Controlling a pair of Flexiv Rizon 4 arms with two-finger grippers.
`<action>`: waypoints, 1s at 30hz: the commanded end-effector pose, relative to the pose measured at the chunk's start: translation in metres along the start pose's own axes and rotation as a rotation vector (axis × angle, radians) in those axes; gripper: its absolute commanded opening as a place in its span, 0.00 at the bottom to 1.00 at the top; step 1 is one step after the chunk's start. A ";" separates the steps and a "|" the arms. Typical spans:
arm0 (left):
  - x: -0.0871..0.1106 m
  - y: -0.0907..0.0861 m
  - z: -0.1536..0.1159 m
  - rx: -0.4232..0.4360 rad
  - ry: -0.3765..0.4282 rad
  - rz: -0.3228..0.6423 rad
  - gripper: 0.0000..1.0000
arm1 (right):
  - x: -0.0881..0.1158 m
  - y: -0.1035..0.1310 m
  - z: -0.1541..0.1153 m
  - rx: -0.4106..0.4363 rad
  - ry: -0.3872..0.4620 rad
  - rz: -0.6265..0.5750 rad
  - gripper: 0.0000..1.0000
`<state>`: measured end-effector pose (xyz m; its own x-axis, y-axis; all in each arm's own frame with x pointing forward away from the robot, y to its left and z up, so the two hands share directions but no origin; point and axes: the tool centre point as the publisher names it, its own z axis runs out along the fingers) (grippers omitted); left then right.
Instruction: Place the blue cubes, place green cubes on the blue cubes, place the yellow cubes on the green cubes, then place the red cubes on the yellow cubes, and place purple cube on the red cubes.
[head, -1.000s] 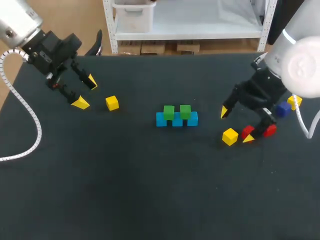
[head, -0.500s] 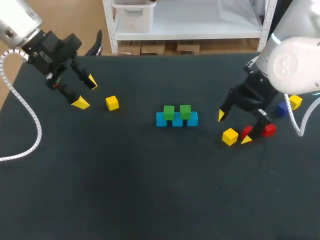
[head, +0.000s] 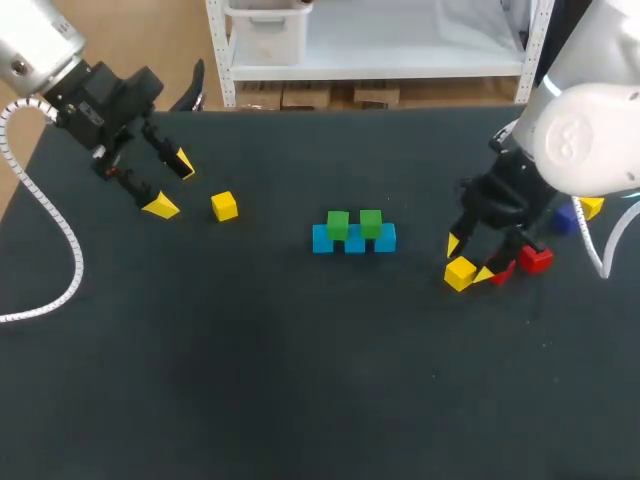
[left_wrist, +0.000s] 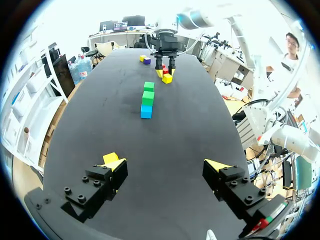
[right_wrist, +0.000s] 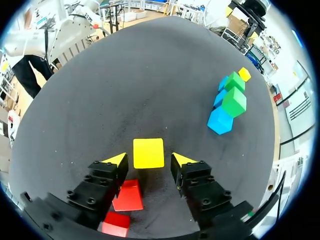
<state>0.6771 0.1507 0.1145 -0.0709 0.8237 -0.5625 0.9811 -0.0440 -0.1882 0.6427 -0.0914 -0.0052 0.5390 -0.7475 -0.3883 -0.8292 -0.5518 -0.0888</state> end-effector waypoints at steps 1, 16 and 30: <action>0.000 0.001 0.000 0.001 0.000 0.002 1.00 | 0.001 -0.002 0.002 -0.001 -0.006 -0.004 0.47; 0.000 0.001 0.000 0.001 0.000 0.002 1.00 | -0.002 0.000 -0.005 0.063 -0.072 0.145 0.00; 0.000 0.001 0.000 0.001 0.000 0.002 1.00 | -0.018 -0.020 -0.031 0.337 -0.099 0.726 0.00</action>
<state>0.6771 0.1507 0.1145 -0.0709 0.8237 -0.5625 0.9811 -0.0440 -0.1882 0.6644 -0.0788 0.0273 0.0423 -0.8675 -0.4957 -0.9991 -0.0357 -0.0227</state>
